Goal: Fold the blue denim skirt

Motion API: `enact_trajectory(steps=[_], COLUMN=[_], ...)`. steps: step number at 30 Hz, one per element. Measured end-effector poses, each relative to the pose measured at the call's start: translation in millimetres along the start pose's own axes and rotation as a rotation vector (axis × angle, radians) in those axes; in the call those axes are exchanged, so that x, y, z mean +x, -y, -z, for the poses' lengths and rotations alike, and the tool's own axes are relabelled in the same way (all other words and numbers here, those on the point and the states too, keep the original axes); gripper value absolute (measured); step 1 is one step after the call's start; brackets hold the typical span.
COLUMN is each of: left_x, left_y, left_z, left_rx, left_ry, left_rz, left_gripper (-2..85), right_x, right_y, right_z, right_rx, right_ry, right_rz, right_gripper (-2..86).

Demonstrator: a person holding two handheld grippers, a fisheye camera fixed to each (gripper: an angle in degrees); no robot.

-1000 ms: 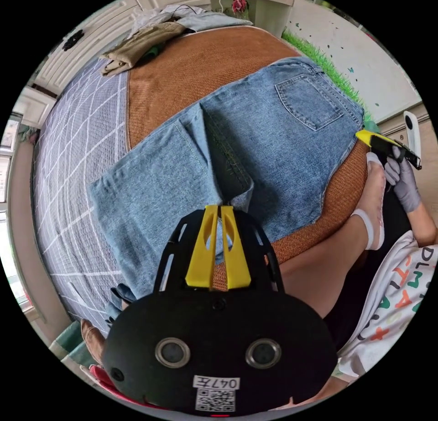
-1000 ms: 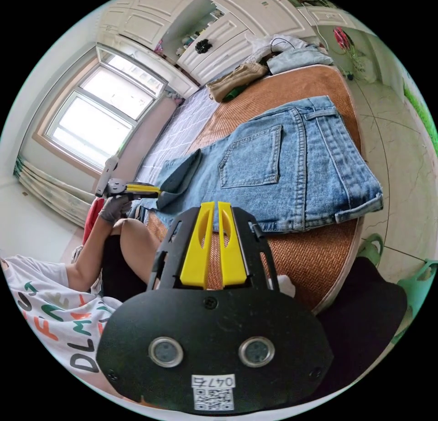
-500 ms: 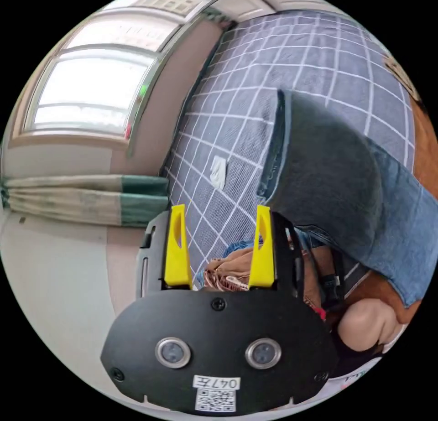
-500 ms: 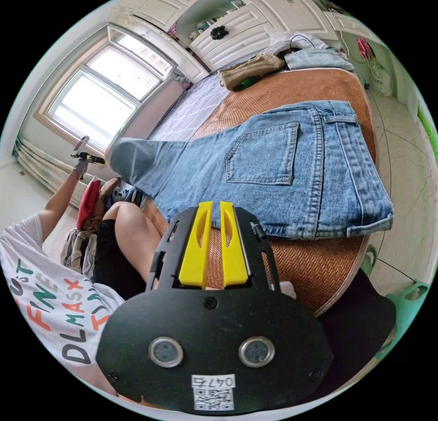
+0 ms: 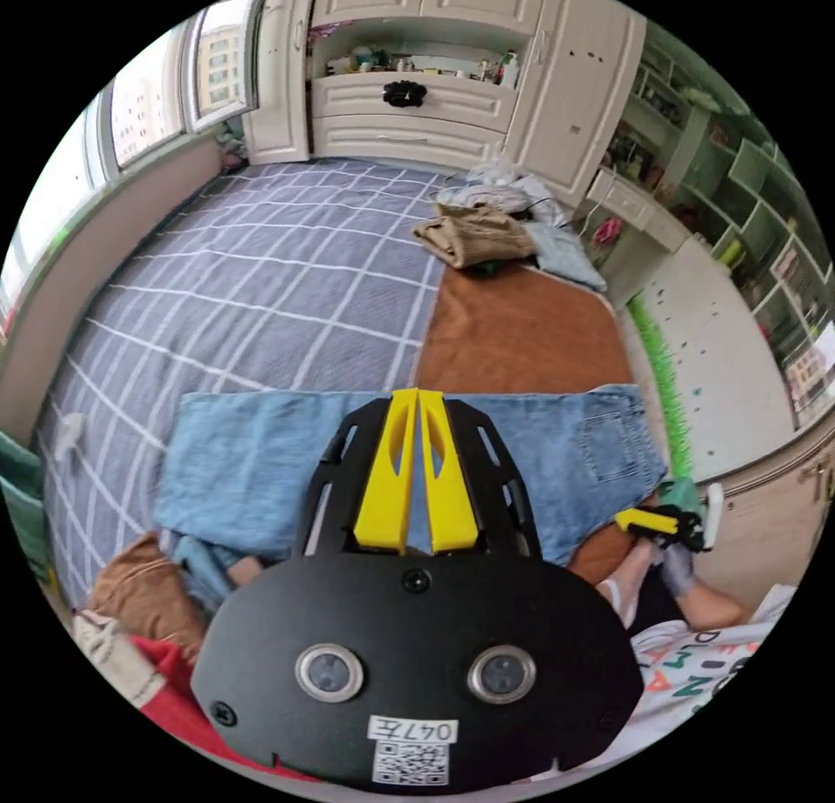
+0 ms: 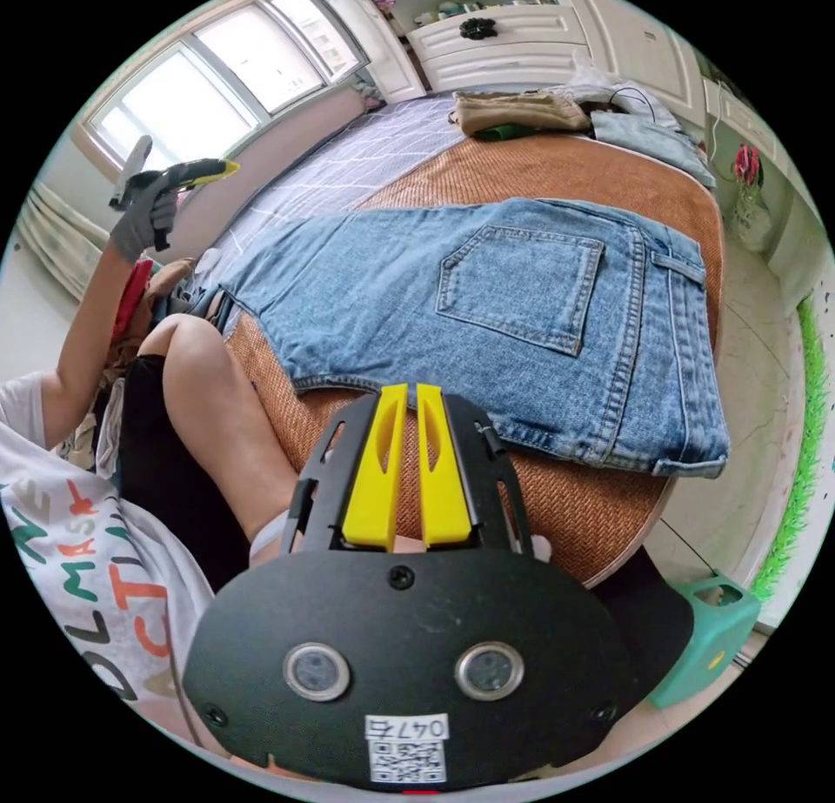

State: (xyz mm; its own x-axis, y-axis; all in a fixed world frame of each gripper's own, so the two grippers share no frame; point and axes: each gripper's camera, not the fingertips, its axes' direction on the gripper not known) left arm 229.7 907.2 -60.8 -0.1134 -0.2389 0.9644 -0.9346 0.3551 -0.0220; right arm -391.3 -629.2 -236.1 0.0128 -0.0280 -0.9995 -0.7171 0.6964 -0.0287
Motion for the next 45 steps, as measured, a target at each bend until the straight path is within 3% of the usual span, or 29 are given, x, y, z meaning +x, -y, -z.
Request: enact_trajectory(steps=[3,6,10,14,19,26,37,45], left_x=[1,7,-1,-25,-30,10,13,5], left_y=[-8,-41,-78,-79,-78,-95,-123,-132], left_z=[-73,-147,-220,-230,-278,-317,-313,-297], left_rx=[0.028,-0.001,-0.212,-0.251,-0.325,-0.451,-0.463,-0.462], left_ry=[-0.192,-0.137,-0.065,-0.156,-0.433,-0.36,-0.358,-0.374], left_rz=[0.051,-0.007,-0.144,-0.156,-0.154,-0.301,-0.321,-0.3], left_gripper=[-0.9,-1.0,-1.0,-1.0,-1.0,-1.0,-1.0,-1.0], right_x=[-13,-21,-31,-42,-58,-66,-81,-50], right_y=[6,13,32,52,69,91,123,157], right_z=[10,20,24,24,39,55,82,109], right_rx=[0.011,0.02,-0.031,-0.089,-0.103,-0.136,-0.165,-0.223], right_ry=[-0.047,-0.074,-0.119,-0.189,-0.243,-0.271,-0.375,-0.253], right_rz=[0.009,-0.013,-0.031,-0.041,-0.022,-0.009,0.082,-0.029], right_gripper=[-0.9,-1.0,-0.9,-0.6,-0.4,-0.5,-0.5,-0.5])
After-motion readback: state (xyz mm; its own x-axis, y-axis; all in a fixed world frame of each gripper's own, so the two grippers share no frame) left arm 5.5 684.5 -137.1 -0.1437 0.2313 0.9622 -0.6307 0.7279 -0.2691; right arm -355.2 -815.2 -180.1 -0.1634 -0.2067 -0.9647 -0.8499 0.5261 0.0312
